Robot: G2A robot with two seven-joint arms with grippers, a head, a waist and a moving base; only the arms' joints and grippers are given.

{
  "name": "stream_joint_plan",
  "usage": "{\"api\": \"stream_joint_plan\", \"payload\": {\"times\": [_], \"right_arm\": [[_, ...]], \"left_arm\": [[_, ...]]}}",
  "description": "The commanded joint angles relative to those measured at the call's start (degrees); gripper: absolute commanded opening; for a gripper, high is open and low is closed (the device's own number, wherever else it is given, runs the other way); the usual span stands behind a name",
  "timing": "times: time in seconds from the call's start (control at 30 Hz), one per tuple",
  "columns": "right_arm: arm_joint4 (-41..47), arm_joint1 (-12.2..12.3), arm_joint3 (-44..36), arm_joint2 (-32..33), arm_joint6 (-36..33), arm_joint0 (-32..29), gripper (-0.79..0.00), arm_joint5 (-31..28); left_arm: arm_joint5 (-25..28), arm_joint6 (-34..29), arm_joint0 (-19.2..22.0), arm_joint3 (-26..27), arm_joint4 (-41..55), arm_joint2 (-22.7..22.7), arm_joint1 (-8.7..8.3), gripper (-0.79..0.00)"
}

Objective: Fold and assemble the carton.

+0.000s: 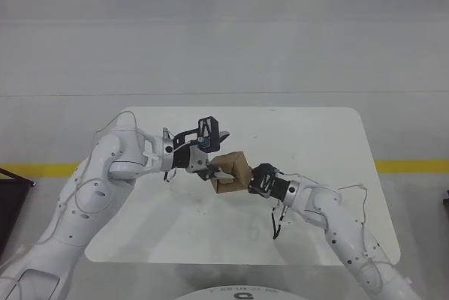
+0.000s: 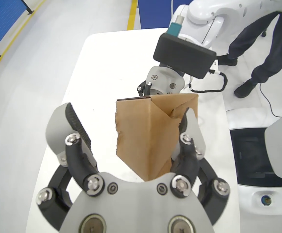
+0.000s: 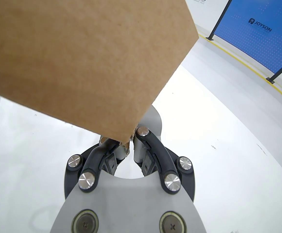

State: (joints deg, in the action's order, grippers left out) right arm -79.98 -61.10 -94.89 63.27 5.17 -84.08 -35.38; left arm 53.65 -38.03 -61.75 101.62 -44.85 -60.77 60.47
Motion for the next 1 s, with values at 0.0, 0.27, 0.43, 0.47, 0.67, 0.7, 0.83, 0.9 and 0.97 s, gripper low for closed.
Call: {"api": "stream_joint_plan", "payload": {"times": [0.0,0.27,0.43,0.47,0.67,0.7,0.83,0.9,0.97], "right_arm": [[0.0,0.0,0.2,0.1,0.2,0.0,-0.785,-0.1],[0.3,0.0,0.5,0.3,0.8,0.1,-0.785,0.0],[1.3,-0.1,1.0,0.1,1.2,0.3,-0.785,0.0],[1.7,-0.1,1.2,0.0,1.4,0.3,-0.785,-0.1],[2.6,-0.2,1.9,-0.1,1.6,0.7,-0.785,-0.5],[2.7,-0.2,2.0,-0.1,1.6,0.7,-0.785,-0.5],[3.5,-0.3,2.3,-0.2,2.0,0.8,-0.785,-0.8],[3.9,-0.3,2.5,-0.2,2.1,0.9,-0.785,-0.9],[4.4,-0.3,2.8,-0.2,2.1,1.0,-0.785,-1.0]], "left_arm": [[0.0,-2.1,0.2,-0.1,1.0,0.0,-0.29,-0.206],[-0.8,-8.2,0.8,0.4,4.5,1.6,-1.06,-0.212],[-1.6,-9.8,1.6,0.5,5.7,2.6,-1.31,-0.185],[-1.7,-10.0,1.7,0.6,5.9,2.8,-1.36,-0.179],[-2.7,-10.7,2.6,0.3,6.2,3.9,-1.53,-0.394],[-2.8,-10.7,2.7,0.1,6.3,4.2,-1.53,-0.425],[-3.0,-10.6,3.4,-0.4,6.3,5.3,-1.53,-0.554],[-3.0,-10.5,3.7,-0.6,6.3,5.6,-1.56,-0.560],[-3.0,-10.4,3.9,-0.7,6.4,5.8,-1.61,-0.582]]}}
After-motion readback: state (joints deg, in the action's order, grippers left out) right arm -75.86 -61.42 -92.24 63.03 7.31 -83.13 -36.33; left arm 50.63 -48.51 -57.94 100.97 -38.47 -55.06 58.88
